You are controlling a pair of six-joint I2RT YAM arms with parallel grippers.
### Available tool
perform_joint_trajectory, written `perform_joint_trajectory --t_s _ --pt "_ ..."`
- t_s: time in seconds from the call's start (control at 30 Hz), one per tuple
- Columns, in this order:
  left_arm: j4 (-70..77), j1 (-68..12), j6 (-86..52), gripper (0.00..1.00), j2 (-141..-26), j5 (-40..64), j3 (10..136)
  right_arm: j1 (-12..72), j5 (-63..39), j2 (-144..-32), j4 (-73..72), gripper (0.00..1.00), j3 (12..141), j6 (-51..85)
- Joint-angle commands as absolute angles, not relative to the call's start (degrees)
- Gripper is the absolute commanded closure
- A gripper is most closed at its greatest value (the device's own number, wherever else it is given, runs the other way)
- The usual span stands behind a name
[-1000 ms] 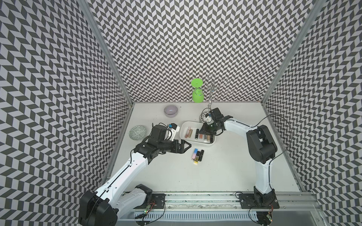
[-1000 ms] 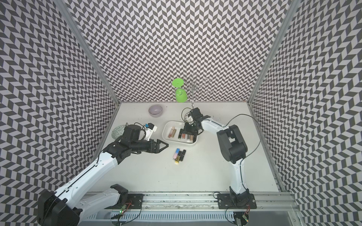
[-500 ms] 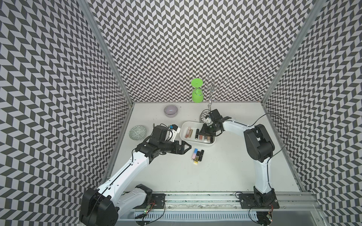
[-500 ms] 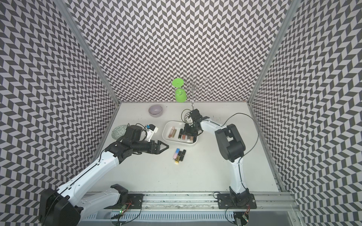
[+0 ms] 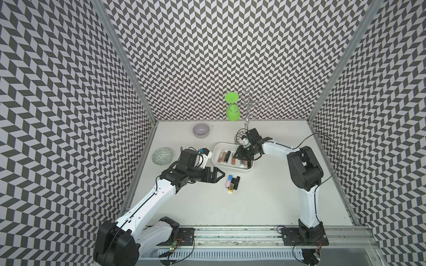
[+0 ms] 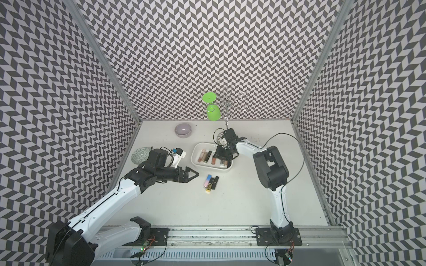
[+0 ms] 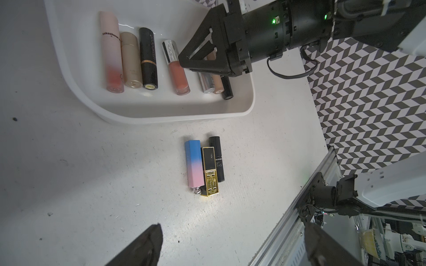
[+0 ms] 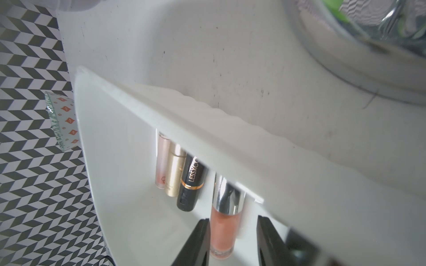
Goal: Put the lipstick into the storage box
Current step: Place the lipstick in the storage box.
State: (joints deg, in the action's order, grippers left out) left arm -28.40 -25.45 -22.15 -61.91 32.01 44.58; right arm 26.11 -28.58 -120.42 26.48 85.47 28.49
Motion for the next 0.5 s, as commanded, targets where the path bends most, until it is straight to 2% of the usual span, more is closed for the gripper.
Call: perform_joint_trajectory --t_s 0.0,0.17,0.37,0.47 --pt "-28.46 -25.4 -21.94 0.01 -62.15 30.5 43.27 26.16 -29.77 -114.16 24.16 0.62 84.78 28.74" --pt "-28.92 -27.79 -21.43 0.01 -64.51 25.71 42.41 26.34 -29.3 -105.82 25.18 0.62 80.98 29.09" --pt "-29.24 -36.44 -22.24 0.01 -69.57 14.33 43.83 27.16 -26.98 -94.76 27.69 0.6 70.59 28.31" --pt "-30.84 -38.34 -24.02 0.01 -74.19 10.2 45.28 27.58 -24.92 -89.3 29.01 0.57 65.42 27.75"
